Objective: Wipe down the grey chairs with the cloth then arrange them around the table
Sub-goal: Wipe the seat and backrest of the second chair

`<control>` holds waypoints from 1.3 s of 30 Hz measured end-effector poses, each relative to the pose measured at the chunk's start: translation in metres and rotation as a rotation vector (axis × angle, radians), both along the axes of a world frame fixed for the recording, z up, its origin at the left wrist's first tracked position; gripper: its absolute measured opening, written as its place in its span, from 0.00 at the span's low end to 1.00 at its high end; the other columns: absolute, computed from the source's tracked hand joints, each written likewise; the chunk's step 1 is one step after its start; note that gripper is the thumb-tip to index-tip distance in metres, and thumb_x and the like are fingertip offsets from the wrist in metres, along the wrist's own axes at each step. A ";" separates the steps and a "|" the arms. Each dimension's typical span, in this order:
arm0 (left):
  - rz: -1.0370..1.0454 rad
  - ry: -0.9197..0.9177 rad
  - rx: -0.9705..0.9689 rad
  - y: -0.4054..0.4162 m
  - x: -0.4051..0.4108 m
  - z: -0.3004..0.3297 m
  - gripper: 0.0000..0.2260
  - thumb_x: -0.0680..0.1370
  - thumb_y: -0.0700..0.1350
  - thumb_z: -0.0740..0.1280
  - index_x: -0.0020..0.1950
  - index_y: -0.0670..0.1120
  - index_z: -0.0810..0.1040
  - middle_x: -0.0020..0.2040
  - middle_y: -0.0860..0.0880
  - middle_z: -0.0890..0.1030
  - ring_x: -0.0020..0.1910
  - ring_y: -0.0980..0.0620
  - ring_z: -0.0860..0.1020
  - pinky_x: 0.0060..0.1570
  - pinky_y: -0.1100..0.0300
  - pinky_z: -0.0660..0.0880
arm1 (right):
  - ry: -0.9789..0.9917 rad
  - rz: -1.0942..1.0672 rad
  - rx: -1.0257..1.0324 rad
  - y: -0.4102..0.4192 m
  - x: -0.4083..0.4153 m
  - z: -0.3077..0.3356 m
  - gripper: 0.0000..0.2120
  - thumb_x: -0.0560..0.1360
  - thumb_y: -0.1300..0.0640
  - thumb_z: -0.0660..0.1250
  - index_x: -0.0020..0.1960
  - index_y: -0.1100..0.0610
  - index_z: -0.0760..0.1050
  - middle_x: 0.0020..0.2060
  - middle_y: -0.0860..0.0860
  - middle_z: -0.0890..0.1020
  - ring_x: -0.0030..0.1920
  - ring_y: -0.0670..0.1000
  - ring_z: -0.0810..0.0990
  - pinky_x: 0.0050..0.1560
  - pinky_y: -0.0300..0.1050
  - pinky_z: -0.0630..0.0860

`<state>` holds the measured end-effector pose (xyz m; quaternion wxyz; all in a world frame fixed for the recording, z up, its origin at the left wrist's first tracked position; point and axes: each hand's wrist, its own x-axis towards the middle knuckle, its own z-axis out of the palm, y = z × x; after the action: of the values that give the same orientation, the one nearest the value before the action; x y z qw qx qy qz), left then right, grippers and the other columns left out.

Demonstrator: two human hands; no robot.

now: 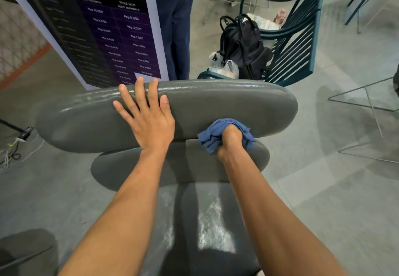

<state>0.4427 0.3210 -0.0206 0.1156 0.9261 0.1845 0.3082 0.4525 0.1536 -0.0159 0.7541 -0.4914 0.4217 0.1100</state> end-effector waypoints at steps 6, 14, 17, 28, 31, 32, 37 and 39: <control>0.007 -0.013 0.018 0.001 0.003 -0.001 0.21 0.88 0.53 0.49 0.80 0.53 0.63 0.81 0.48 0.62 0.81 0.34 0.53 0.77 0.32 0.47 | -0.244 -0.037 -0.460 0.018 -0.004 0.021 0.35 0.83 0.57 0.57 0.83 0.58 0.41 0.82 0.58 0.50 0.79 0.59 0.58 0.75 0.55 0.63; 0.009 -0.034 0.034 0.000 0.004 -0.004 0.20 0.88 0.53 0.50 0.81 0.53 0.63 0.82 0.48 0.62 0.81 0.34 0.53 0.78 0.32 0.47 | -0.768 0.424 -1.667 -0.011 0.018 0.021 0.24 0.85 0.54 0.54 0.80 0.58 0.61 0.80 0.54 0.61 0.81 0.63 0.52 0.79 0.66 0.49; 0.014 -0.052 0.039 0.002 0.005 -0.009 0.20 0.88 0.52 0.51 0.80 0.53 0.63 0.81 0.48 0.62 0.81 0.34 0.54 0.77 0.32 0.47 | -0.832 0.488 -1.842 -0.026 0.018 0.007 0.25 0.87 0.50 0.50 0.82 0.55 0.57 0.81 0.52 0.60 0.81 0.61 0.53 0.79 0.65 0.47; 0.020 -0.066 0.069 -0.001 0.005 -0.006 0.21 0.88 0.53 0.50 0.80 0.53 0.65 0.81 0.47 0.62 0.81 0.35 0.55 0.77 0.32 0.48 | -1.226 1.033 -2.225 -0.090 -0.001 -0.080 0.36 0.78 0.61 0.58 0.82 0.53 0.47 0.80 0.53 0.57 0.81 0.61 0.46 0.79 0.63 0.37; 0.026 -0.066 0.065 0.000 0.008 -0.006 0.21 0.88 0.53 0.50 0.80 0.53 0.65 0.81 0.47 0.63 0.81 0.35 0.55 0.77 0.32 0.49 | -1.182 1.153 -2.225 -0.100 0.006 -0.068 0.33 0.78 0.58 0.54 0.83 0.52 0.50 0.79 0.53 0.63 0.81 0.59 0.51 0.79 0.58 0.36; 0.029 -0.069 0.064 -0.001 0.008 -0.007 0.21 0.87 0.53 0.50 0.80 0.53 0.65 0.81 0.47 0.63 0.81 0.35 0.55 0.77 0.32 0.48 | -1.190 1.148 -2.216 -0.100 0.006 -0.060 0.33 0.78 0.57 0.54 0.82 0.53 0.53 0.78 0.53 0.63 0.81 0.59 0.51 0.79 0.58 0.36; 0.040 -0.066 0.080 -0.003 0.009 -0.009 0.21 0.88 0.53 0.49 0.80 0.52 0.65 0.81 0.47 0.62 0.81 0.34 0.55 0.77 0.32 0.49 | -1.193 0.788 -2.025 -0.058 0.025 -0.010 0.31 0.80 0.58 0.63 0.81 0.56 0.56 0.80 0.55 0.60 0.81 0.63 0.51 0.78 0.65 0.40; 0.040 -0.070 0.075 -0.002 0.009 -0.009 0.21 0.88 0.53 0.49 0.80 0.53 0.65 0.81 0.47 0.62 0.81 0.34 0.55 0.77 0.31 0.50 | -1.173 0.682 -2.008 -0.042 0.028 -0.006 0.34 0.82 0.57 0.63 0.83 0.55 0.50 0.82 0.53 0.55 0.81 0.64 0.50 0.77 0.68 0.42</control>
<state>0.4516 0.3188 -0.0296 0.0809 0.9145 0.1871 0.3494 0.4805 0.1116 -0.0219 0.0458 -0.9186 -0.2375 -0.3125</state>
